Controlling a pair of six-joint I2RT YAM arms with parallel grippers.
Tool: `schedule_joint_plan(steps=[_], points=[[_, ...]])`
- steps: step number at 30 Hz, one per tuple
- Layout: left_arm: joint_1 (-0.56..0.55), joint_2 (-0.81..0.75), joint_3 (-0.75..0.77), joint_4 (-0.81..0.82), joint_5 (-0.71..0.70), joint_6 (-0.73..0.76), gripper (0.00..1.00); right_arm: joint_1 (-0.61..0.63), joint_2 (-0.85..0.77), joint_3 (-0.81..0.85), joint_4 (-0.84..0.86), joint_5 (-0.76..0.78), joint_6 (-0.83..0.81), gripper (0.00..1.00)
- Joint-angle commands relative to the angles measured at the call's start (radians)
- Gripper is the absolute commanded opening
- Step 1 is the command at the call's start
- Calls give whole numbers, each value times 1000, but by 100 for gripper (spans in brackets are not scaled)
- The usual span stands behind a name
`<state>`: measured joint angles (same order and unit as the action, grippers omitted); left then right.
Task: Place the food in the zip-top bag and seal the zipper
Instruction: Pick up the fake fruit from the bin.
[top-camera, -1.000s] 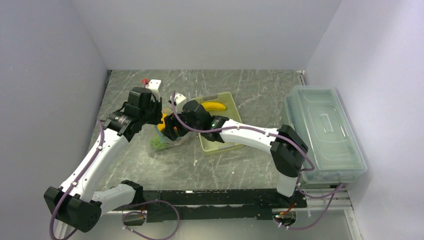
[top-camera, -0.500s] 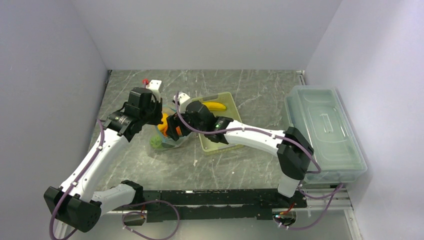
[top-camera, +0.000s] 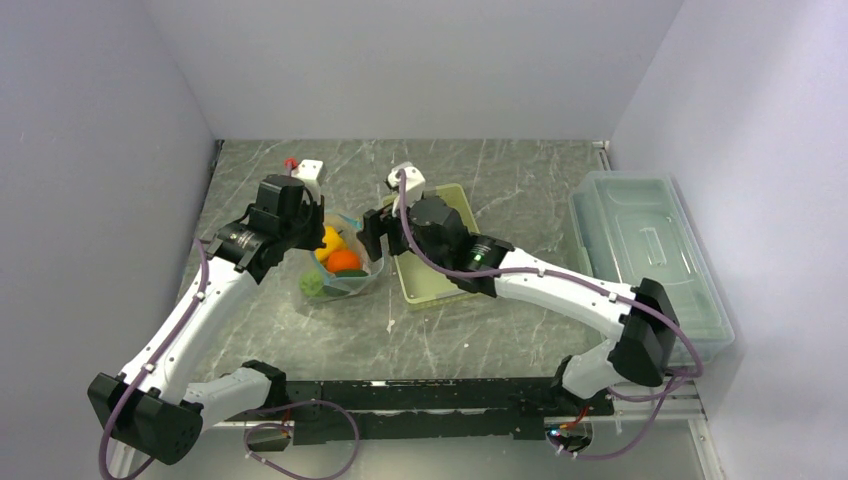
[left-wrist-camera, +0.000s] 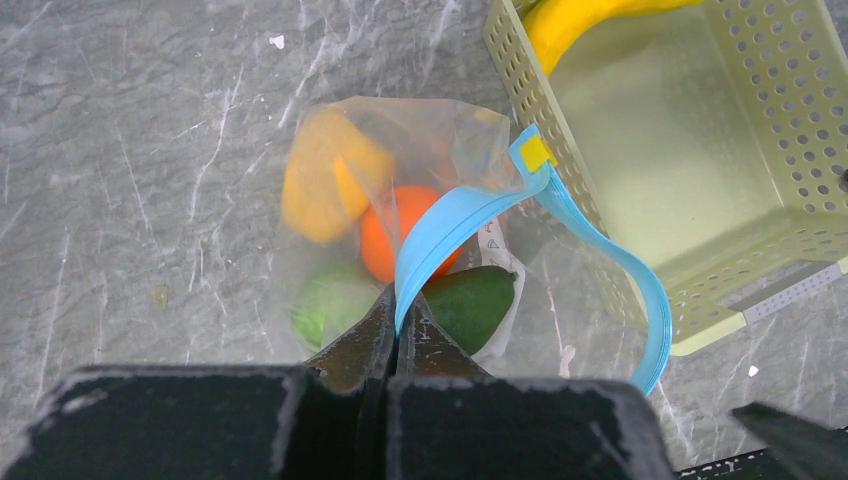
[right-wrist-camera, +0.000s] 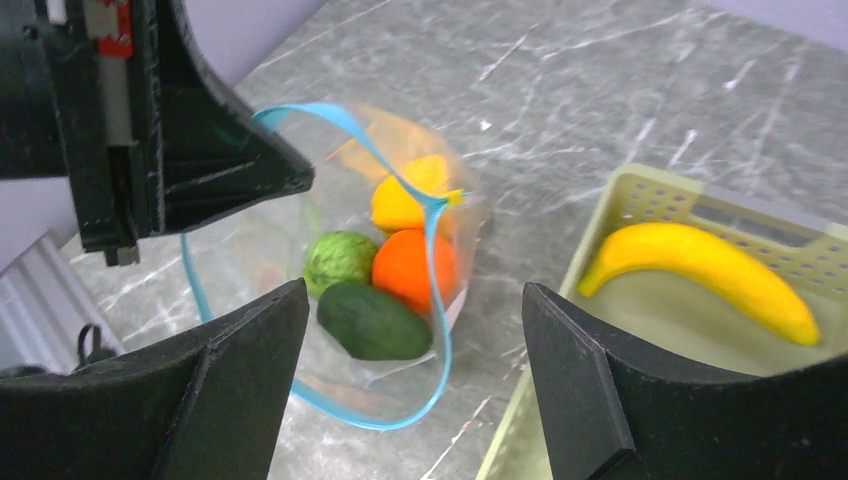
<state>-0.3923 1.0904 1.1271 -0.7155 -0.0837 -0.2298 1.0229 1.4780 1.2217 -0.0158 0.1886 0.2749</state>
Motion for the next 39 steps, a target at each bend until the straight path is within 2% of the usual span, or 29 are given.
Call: schedule_joint_plan(steps=[1,10,16,23,28,31,39], points=[[-3,-2,2,21,4,15,0,3,-37,-6,-38,187,-17,82],[-3,-4,2,20,2,14,0,-52,-17,27,-151,341,25,82],[-3,-6,2,21,3,15,0,-155,30,45,-198,255,136,84],[-5,-6,1,20,2,13,0,-223,145,108,-243,281,269,90],[-5,-9,1,19,3,14,0,-245,218,154,-266,274,387,95],[-5,-11,1,21,4,15,0,-253,254,172,-266,287,458,95],[-5,-14,3,22,14,13,0,-267,403,314,-398,353,640,94]])
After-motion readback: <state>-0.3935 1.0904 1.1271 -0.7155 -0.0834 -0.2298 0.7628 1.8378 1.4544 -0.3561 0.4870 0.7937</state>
